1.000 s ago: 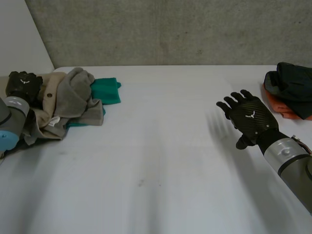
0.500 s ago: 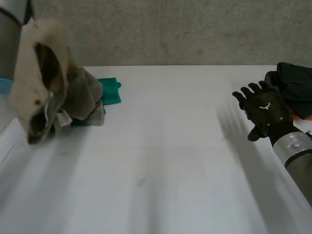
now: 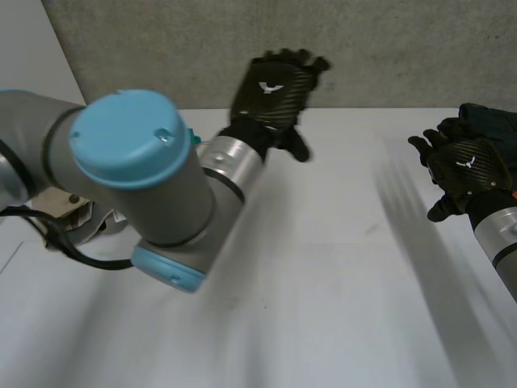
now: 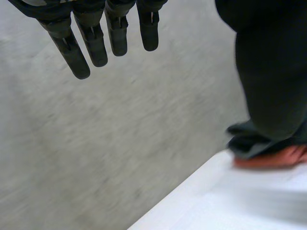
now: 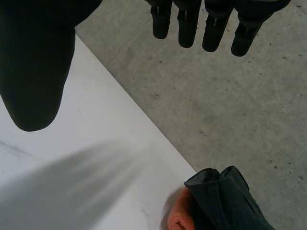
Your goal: Fold the laundry.
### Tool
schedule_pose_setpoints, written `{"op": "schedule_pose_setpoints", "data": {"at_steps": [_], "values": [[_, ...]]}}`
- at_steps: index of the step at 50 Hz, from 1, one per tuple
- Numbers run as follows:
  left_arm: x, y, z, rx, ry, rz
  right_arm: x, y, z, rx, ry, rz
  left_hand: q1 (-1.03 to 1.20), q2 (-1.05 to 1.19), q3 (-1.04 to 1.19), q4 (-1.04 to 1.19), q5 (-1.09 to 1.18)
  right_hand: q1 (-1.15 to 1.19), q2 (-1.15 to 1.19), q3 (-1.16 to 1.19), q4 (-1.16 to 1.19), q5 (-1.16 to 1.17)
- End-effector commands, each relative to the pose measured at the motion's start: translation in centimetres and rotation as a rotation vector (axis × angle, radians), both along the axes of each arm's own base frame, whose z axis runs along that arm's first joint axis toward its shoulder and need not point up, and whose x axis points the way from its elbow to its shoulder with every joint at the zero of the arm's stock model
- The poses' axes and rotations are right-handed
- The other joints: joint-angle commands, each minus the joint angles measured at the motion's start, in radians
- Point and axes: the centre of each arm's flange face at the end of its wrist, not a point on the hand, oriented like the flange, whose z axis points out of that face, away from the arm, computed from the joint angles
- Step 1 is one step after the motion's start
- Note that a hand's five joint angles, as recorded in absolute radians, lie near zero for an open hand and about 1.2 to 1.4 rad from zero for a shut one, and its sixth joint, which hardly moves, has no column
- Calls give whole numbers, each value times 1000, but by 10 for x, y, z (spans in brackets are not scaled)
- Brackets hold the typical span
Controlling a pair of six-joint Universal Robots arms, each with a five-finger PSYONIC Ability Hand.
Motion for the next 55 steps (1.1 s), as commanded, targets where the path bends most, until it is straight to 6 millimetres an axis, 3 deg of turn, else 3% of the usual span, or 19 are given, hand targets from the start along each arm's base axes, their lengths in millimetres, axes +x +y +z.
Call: {"op": "schedule_pose_setpoints", "data": {"at_steps": [1, 2, 6, 9, 13, 20, 24, 25, 28, 31, 33, 35, 36, 39, 40, 44, 50, 55], "values": [[76, -66, 2, -40, -107, 312, 1, 0, -1, 3, 1, 6, -18, -26, -26, -20, -11, -63, -42, -40, -39, -50], [93, -79, -5, -33, -144, 366, 2, 0, -2, 4, 3, 8, -12, -20, -20, -14, -6, -63, -42, -40, -39, -50], [128, -106, -25, 3, -223, 465, 2, 0, -4, 12, 2, 9, 3, -6, -5, 1, 9, -63, -42, -40, -39, -50], [142, -119, -38, 27, -252, 505, 3, 0, -10, 32, 5, 11, 15, 6, 6, 13, 21, -63, -42, -40, -39, -50], [166, -148, -75, 98, -296, 566, 4, 0, -15, 47, 6, 14, 47, 38, 39, 45, 53, -63, -42, -40, -39, -50], [168, -170, -101, 107, -304, 548, 4, 0, -21, 65, 12, 13, 91, 82, 82, 89, 97, -63, -42, -40, -39, -50], [166, -178, -110, 98, -307, 537, 4, 0, -23, 71, 17, 11, 328, 319, 320, 326, 334, -63, -42, -40, -39, -50], [165, -180, -111, 89, -311, 537, 4, 0, -23, 71, 17, 11, 619, 611, 611, 617, 626, -63, -42, -40, -39, -50], [165, -182, -106, 70, -311, 541, 4, 0, -23, 70, 19, 9, 1143, 1134, 1135, 1141, 1149, -63, -42, -40, -39, -50], [161, -181, -96, 40, -296, 538, 3, -1, -23, 68, 21, 7, 1145, 1136, 1136, 1143, 1151, -63, -42, -40, -39, -50], [155, -173, -57, -36, -236, 536, 3, 0, -23, 68, 21, 6, 1145, 1136, 1136, 1143, 1151, -63, -42, -40, -39, -50], [150, -164, -31, -85, -197, 526, 3, -1, -22, 67, 19, 2, 1145, 1136, 1136, 1143, 1151, -63, -42, -40, -39, -50], [141, -151, -3, -135, -146, 501, 3, -1, -22, 67, 19, 2, 1145, 1136, 1136, 1143, 1151, -63, -42, -40, -39, -50], [119, -126, 32, -194, -53, 431, 2, -1, -23, 67, 18, -2, 1145, 1136, 1136, 1143, 1151, -63, -42, -40, -39, -50], [103, -108, 54, -224, 13, 375, 2, -1, -23, 68, 15, -2, 1145, 1136, 1136, 1143, 1151, -63, -42, -40, -39, -50], [67, -65, 94, -259, 158, 235, 1, -2, -22, 64, 13, -9, 1145, 1136, 1136, 1143, 1151, -63, -42, -40, -39, -50], [25, -19, 107, -236, 258, 67, -3, -4, -18, 52, 11, -49, 1145, 1136, 1136, 1143, 1151, -63, -42, -40, -39, -50], [-24, -1, 60, -117, 259, -64, -6, -6, -16, 44, 11, -79, 1145, 1136, 1136, 1143, 1151, -63, -42, -40, -39, -50]]}}
